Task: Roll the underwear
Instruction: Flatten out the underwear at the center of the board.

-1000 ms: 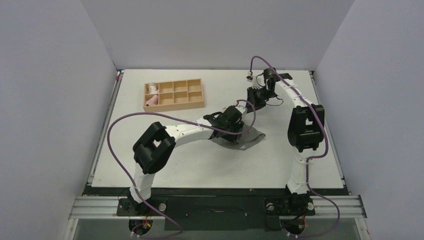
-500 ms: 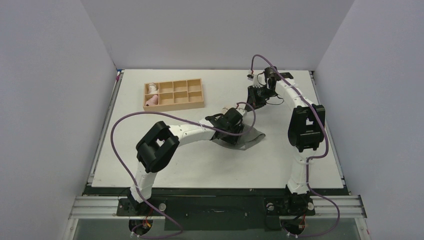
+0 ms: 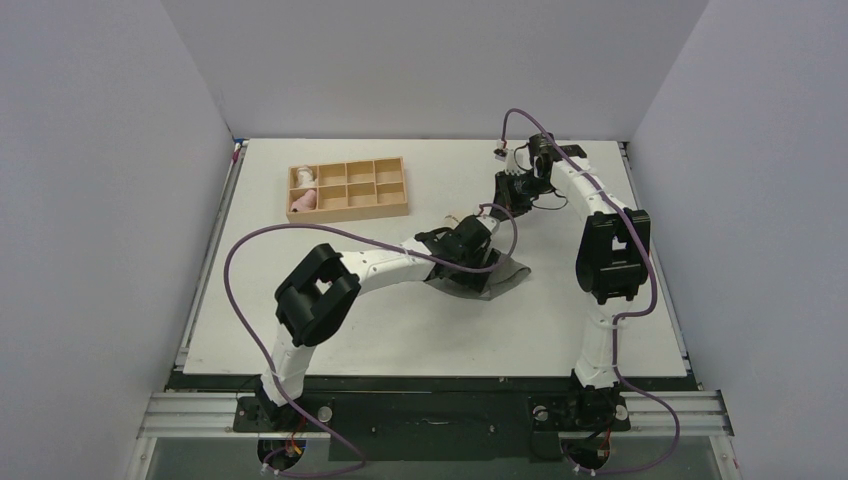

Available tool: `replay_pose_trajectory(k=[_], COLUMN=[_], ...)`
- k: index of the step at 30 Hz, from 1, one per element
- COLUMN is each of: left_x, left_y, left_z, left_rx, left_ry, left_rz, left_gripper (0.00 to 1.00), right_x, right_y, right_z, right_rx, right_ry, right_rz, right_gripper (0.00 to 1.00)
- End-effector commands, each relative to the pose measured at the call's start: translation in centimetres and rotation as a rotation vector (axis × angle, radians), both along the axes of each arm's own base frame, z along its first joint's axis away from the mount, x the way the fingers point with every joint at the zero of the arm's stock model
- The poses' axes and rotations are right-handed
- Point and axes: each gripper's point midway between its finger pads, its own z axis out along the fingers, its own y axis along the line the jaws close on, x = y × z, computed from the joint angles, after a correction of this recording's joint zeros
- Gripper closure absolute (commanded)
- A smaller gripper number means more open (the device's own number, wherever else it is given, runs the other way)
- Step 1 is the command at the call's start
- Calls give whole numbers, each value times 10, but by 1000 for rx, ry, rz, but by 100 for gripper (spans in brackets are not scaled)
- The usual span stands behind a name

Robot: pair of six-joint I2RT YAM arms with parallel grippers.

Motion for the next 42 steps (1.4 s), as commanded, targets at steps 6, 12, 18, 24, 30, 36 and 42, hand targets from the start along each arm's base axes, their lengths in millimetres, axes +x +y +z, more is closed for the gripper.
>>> replay_pose_trajectory(k=[6,12,18,24,30,36,42], left_x=[5,13,26,37,36,30,29], left_y=[-25,-24,-17,-7,-4,5,22], left_z=[29,18,19,19,46,89,153], left_rx=[-30,7,27,30,-43,-110,-175], left_ry=[-89,-105,-141,-142,-139,-145,-132], left_rz=[-42,-40,-29,-23,-91,-228,-361], left_gripper=[37,54,66,81,96,97,97], right_x=[2,-1,-3,-5,-14,-24,-25], right_y=[3,3,3,2,2,5,6], right_z=[2,3,-1,5,24,60,119], right_rx=[29,28,34,37,54,90,130], right_ry=[-11,-14,-1,-14,-32,-108,-244], right_rz=[15,22,26,33,55,90,79], right_gripper=[100,100,100,100,100,100,100])
